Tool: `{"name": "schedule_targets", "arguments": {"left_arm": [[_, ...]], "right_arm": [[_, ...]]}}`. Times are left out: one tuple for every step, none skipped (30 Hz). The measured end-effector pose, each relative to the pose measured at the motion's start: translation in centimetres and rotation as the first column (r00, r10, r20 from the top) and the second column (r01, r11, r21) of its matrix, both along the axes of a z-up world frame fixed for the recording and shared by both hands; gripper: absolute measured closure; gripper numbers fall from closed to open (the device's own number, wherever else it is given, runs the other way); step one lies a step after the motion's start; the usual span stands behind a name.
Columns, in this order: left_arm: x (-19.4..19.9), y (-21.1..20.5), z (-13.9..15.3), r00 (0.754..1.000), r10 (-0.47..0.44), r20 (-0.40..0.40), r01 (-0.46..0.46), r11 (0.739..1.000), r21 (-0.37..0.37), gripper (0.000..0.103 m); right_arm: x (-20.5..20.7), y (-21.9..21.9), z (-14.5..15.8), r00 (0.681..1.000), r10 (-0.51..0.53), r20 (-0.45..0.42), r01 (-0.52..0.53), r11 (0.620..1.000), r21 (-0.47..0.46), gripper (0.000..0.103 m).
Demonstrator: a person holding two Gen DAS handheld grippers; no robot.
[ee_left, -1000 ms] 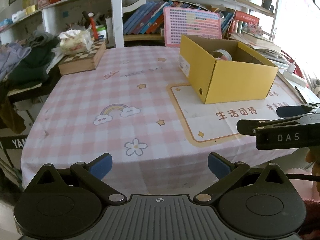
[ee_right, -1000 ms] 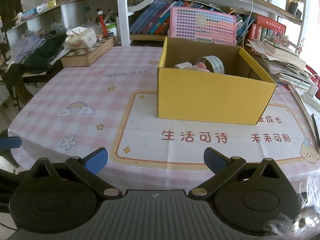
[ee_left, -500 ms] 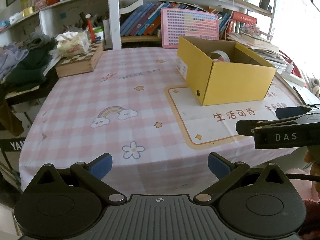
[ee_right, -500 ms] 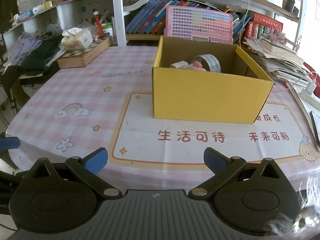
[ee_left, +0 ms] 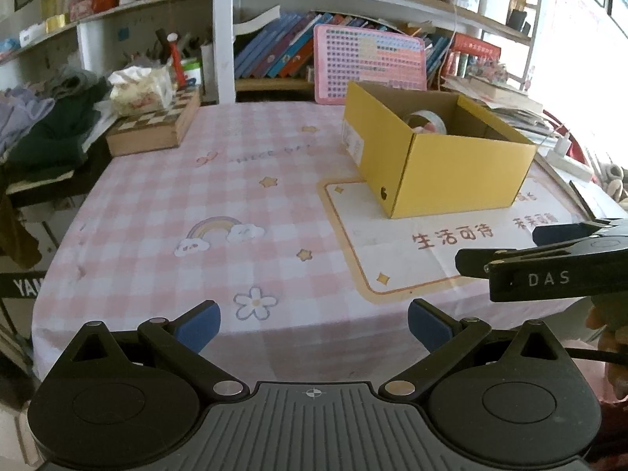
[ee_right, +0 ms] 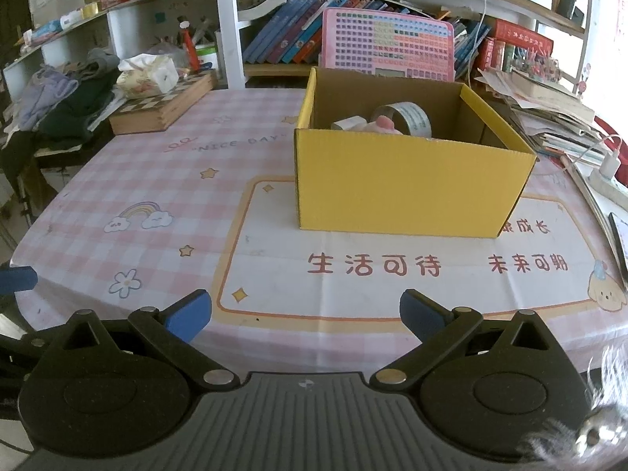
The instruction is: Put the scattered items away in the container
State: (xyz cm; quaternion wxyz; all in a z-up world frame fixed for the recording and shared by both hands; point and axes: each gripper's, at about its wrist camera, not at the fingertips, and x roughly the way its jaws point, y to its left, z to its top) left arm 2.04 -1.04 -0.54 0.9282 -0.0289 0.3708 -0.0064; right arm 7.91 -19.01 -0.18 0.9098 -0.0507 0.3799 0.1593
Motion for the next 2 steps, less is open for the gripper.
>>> {"name": "schedule_targets", "arguments": {"left_arm": [[0.09,-0.04,0.01,1.000,-0.003,0.001,0.003,1.000,0.000,0.000],[0.24,0.02,0.01,1.000,-0.002,0.001,0.002,1.000,-0.002,0.000]], "right_arm": [[0.05,-0.09,-0.04,1.000,-0.004,-0.002,0.004,1.000,0.001,0.000],[0.12,-0.21,-0.08,1.000,-0.009,-0.004,0.009,1.000,0.003,0.000]]}}
